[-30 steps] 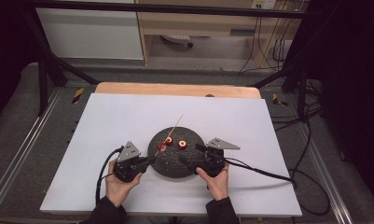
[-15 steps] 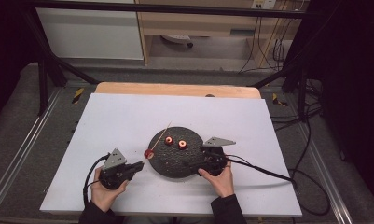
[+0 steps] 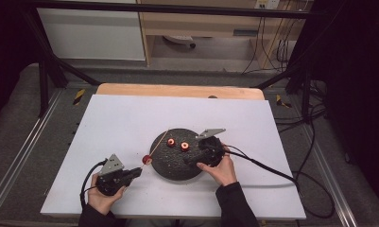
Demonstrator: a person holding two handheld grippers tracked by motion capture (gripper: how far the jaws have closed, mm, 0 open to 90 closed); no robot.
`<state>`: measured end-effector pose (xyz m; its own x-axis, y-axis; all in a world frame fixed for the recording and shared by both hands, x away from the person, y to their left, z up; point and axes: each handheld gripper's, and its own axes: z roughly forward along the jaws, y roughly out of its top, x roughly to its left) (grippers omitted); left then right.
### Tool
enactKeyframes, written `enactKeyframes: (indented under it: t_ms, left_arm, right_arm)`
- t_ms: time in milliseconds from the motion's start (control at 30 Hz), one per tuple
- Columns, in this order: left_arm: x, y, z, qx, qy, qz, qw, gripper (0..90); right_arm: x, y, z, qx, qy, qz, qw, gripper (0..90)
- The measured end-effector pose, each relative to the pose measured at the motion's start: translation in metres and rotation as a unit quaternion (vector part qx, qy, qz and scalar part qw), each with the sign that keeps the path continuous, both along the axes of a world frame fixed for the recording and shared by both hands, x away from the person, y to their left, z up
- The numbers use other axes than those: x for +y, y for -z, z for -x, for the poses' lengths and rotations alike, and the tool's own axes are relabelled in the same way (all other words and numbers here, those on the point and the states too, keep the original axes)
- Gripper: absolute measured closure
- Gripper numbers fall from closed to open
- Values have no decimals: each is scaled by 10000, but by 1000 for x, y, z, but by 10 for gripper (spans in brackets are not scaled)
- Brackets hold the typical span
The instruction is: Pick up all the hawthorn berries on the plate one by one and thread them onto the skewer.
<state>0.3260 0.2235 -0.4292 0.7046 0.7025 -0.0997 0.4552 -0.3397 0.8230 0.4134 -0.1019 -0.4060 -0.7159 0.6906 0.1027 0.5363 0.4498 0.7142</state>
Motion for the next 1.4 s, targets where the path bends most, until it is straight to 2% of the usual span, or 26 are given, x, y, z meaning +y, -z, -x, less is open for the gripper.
enactKeyframes:
  t_ms: [267, 400, 633, 833, 1133, 1400]
  left_arm:
    - [2, 2, 0, 17, 12, -36, 10000, 884]
    - [2, 3, 0, 20, 13, -42, 10000, 884]
    - [3, 3, -1, 32, -2, -35, 10000, 884]
    - [2, 3, -1, 46, 12, -54, 10000, 884]
    - [2, 3, -2, 69, 15, -61, 10000, 884]
    - [2, 4, -2, 72, 19, -62, 10000, 884]
  right_arm:
    - [16, -13, -24, 212, -168, 549, 9981, 82]
    - [23, -12, -35, 321, -240, 826, 9958, 110]
    - [32, -4, -53, 558, -431, 1147, 9909, 197]
    - [36, 2, -62, 712, -505, 1076, 9903, 308]
    - [39, 6, -73, 979, -577, 1107, 9873, 445]
    - [41, 9, -78, 1108, -573, 1101, 9861, 556]
